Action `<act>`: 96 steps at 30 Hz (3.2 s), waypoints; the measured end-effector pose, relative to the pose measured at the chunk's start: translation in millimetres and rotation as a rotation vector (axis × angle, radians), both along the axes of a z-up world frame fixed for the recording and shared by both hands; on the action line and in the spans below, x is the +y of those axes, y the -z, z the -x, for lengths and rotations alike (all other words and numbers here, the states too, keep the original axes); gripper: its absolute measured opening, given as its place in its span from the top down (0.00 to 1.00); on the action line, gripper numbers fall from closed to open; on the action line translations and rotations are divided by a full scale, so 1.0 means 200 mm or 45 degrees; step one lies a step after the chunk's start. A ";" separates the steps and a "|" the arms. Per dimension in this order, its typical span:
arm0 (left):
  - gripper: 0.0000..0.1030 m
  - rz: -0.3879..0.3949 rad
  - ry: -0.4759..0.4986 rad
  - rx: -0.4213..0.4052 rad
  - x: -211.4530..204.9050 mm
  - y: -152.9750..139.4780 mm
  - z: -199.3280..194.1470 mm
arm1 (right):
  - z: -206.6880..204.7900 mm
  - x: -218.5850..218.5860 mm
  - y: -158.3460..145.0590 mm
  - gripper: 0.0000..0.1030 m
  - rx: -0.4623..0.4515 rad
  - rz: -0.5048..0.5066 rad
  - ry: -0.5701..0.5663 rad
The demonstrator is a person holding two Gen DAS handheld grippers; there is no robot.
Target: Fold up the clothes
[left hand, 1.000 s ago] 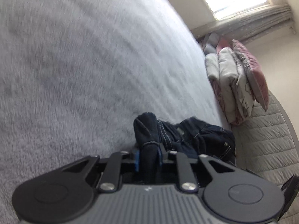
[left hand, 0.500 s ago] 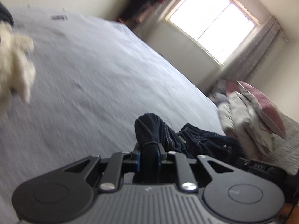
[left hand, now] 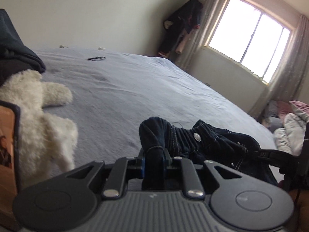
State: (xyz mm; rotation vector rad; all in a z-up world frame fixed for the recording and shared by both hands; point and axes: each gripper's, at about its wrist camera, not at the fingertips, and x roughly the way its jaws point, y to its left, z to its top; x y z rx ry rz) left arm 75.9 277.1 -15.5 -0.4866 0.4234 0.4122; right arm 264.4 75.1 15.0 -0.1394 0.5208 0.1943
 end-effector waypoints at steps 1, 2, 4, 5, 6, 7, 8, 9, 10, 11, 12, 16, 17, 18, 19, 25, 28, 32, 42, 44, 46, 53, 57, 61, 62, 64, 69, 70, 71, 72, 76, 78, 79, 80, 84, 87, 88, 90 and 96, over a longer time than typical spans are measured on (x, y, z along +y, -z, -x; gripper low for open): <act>0.85 -0.019 -0.026 0.014 0.02 0.01 0.00 | -0.02 0.05 0.02 0.90 0.001 0.004 -0.019; 0.85 -0.034 -0.046 0.031 0.03 0.01 -0.01 | -0.04 0.10 0.04 0.90 0.002 0.008 -0.038; 0.85 -0.045 -0.084 0.073 0.07 0.03 -0.03 | -0.07 0.18 0.08 0.90 0.014 0.010 -0.070; 0.85 -0.039 -0.101 0.102 0.09 0.05 -0.03 | -0.08 0.21 0.10 0.90 0.018 0.012 -0.075; 0.85 -0.028 -0.113 0.132 0.11 0.08 -0.05 | -0.09 0.25 0.12 0.90 0.022 0.015 -0.080; 0.84 -0.027 -0.120 0.162 0.11 0.10 -0.06 | -0.10 0.27 0.14 0.90 0.032 0.018 -0.074; 0.84 -0.026 -0.128 0.193 0.12 0.13 -0.07 | -0.12 0.28 0.16 0.89 0.042 0.020 -0.069; 0.84 -0.044 -0.129 0.216 0.11 0.14 -0.09 | -0.13 0.28 0.18 0.89 0.059 0.019 -0.062; 0.83 -0.061 -0.130 0.238 0.10 0.14 -0.10 | -0.15 0.28 0.20 0.88 0.080 0.019 -0.059; 0.83 -0.078 -0.131 0.261 0.09 0.15 -0.11 | -0.17 0.27 0.22 0.86 0.100 0.020 -0.062; 0.81 -0.082 -0.137 0.284 0.08 0.16 -0.12 | -0.18 0.26 0.24 0.84 0.117 0.021 -0.075; 0.66 -0.032 -0.168 0.340 0.10 0.19 -0.13 | -0.16 0.24 0.22 0.64 0.153 0.042 -0.089; 0.65 -0.011 -0.179 0.331 0.11 0.18 -0.12 | -0.15 0.23 0.20 0.58 0.163 0.030 -0.087; 0.60 -0.009 -0.188 0.319 0.11 0.17 -0.11 | -0.13 0.21 0.18 0.56 0.179 0.010 -0.091; 0.54 -0.018 -0.200 0.313 0.10 0.15 -0.10 | -0.12 0.18 0.16 0.55 0.196 -0.011 -0.094; 0.37 -0.075 -0.136 0.264 0.00 0.09 -0.08 | 0.04 -0.04 0.04 0.48 0.235 -0.073 -0.060; 0.29 -0.121 -0.088 0.244 -0.07 0.07 -0.08 | 0.16 -0.19 -0.01 0.48 0.207 -0.037 -0.022; 0.21 -0.158 -0.028 0.214 -0.15 0.06 -0.06 | 0.32 -0.49 -0.07 0.48 0.211 -0.028 0.096; 0.18 -0.151 0.296 0.178 -0.39 0.06 0.04 | 0.77 -1.29 -0.17 0.45 0.224 -0.058 0.466; 0.18 -0.129 0.363 0.186 -0.45 0.06 0.07 | 0.87 -1.43 -0.16 0.45 0.230 -0.089 0.539; 0.18 -0.099 0.427 0.191 -0.52 0.06 0.10 | 0.95 -1.55 -0.14 0.44 0.239 -0.136 0.613; 0.15 -0.033 0.638 0.130 -0.75 -0.03 0.19 | 1.10 -1.85 0.10 0.44 0.332 -0.430 0.767; 0.15 -0.003 0.729 0.036 -0.87 -0.07 0.20 | 1.09 -1.91 0.27 0.44 0.365 -0.532 0.753; 0.15 0.058 0.853 -0.059 -0.97 -0.06 0.18 | 1.03 -1.90 0.31 0.42 0.384 -0.555 0.759; 0.15 0.075 0.884 -0.075 -0.99 -0.06 0.16 | 1.01 -1.89 0.31 0.42 0.377 -0.557 0.762; 0.15 0.093 0.933 -0.099 -1.03 -0.04 0.14 | 1.02 -1.86 0.30 0.43 0.335 -0.551 0.743; 0.15 0.078 1.047 -0.109 -1.07 0.01 0.11 | 1.02 -1.78 0.25 0.90 0.272 -0.650 0.558; 0.15 0.078 1.070 -0.102 -1.07 0.02 0.10 | 1.01 -1.76 0.24 0.90 0.263 -0.672 0.522; 0.15 0.086 1.087 -0.093 -1.07 0.03 0.10 | 1.01 -1.74 0.23 0.90 0.253 -0.690 0.488; 0.15 0.095 1.099 -0.085 -1.07 0.05 0.09 | 1.00 -1.71 0.21 0.89 0.238 -0.665 0.465; 0.15 0.076 1.141 -0.060 -1.10 0.08 0.08 | 0.98 -1.67 0.20 0.63 0.265 -0.636 0.434; 0.15 0.057 1.157 -0.044 -1.11 0.09 0.09 | 0.99 -1.68 0.22 0.55 0.309 -0.627 0.433; 0.15 0.052 1.162 -0.030 -1.12 0.10 0.08 | 0.99 -1.68 0.23 0.55 0.327 -0.611 0.432; 0.15 0.051 1.162 -0.017 -1.12 0.12 0.08 | 0.99 -1.67 0.24 0.54 0.350 -0.600 0.426; 0.15 0.070 1.161 0.004 -1.12 0.13 0.08 | 1.03 -1.67 0.29 0.47 0.450 -0.616 0.431; 0.14 0.078 1.156 0.012 -1.12 0.13 0.08 | 1.07 -1.72 0.34 0.47 0.507 -0.705 0.525; 0.14 0.078 1.156 0.012 -1.11 0.13 0.08 | 1.08 -1.75 0.34 0.47 0.500 -0.725 0.569; 0.14 0.076 1.155 0.014 -1.11 0.13 0.09 | 1.10 -1.82 0.33 0.47 0.473 -0.763 0.657; 0.14 0.081 1.151 0.013 -1.11 0.13 0.09 | 1.16 -2.03 0.33 0.45 0.432 -0.931 0.852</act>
